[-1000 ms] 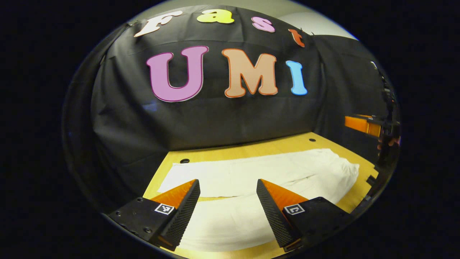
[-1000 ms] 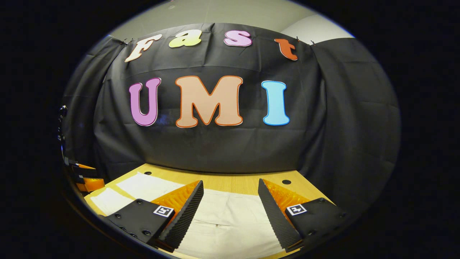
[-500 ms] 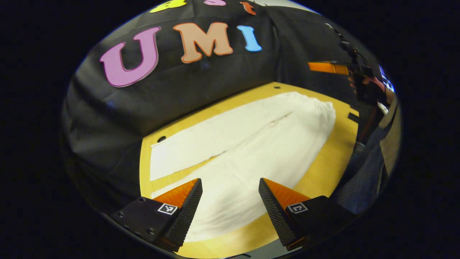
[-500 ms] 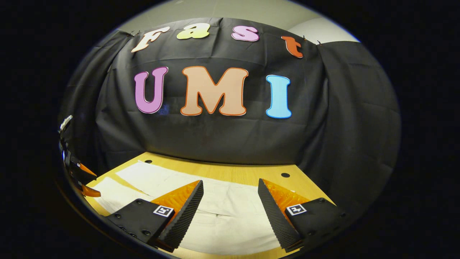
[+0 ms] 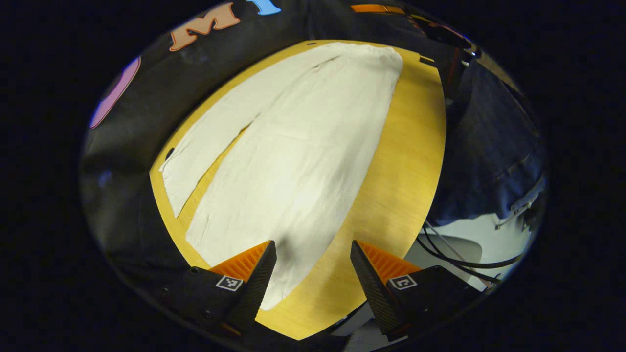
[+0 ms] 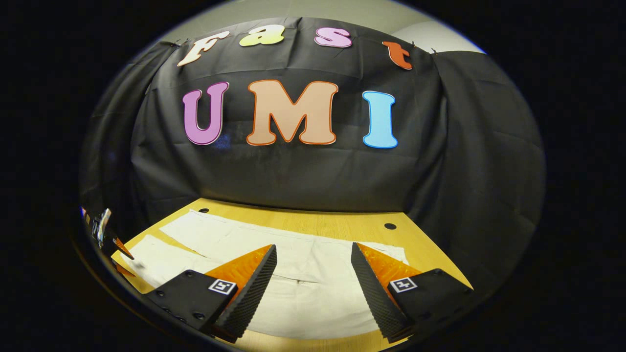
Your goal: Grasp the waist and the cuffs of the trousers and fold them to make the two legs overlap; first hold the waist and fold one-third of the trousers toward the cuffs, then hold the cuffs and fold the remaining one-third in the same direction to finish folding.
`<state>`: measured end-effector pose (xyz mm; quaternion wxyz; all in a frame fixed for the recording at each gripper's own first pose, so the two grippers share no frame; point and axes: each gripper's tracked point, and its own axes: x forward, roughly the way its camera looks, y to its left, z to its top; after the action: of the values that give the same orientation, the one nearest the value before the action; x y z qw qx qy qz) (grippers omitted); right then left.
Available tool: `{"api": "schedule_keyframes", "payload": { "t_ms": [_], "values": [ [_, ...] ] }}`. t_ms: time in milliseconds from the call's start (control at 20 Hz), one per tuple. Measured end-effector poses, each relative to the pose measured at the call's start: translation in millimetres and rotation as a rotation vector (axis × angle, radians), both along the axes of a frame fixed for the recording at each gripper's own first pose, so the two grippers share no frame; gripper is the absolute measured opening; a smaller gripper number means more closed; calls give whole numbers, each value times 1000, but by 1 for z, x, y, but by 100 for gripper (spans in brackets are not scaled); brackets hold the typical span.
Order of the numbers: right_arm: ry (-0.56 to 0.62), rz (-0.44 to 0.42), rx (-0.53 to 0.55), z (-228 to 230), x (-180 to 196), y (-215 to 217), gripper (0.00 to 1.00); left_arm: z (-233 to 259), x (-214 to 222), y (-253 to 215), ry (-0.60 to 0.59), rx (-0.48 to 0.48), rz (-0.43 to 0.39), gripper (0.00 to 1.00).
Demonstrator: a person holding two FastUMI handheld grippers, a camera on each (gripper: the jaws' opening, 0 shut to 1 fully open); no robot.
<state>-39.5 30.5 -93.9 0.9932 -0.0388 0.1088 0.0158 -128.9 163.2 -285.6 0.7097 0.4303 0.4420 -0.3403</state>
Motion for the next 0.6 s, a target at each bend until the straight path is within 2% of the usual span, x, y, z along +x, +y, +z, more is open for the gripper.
{"api": "schedule_keyframes", "payload": {
  "t_ms": [250,400,600],
  "values": [
    [2,-18,-1,2,5,-5,98,-13,0,34,104,94,-39,90],
    [18,-22,-14,-5,5,-8,98,-14,4,36,126,96,-36,89],
    [56,-14,-25,-17,5,-11,98,-16,0,34,182,117,-84,89]
  ]
}}
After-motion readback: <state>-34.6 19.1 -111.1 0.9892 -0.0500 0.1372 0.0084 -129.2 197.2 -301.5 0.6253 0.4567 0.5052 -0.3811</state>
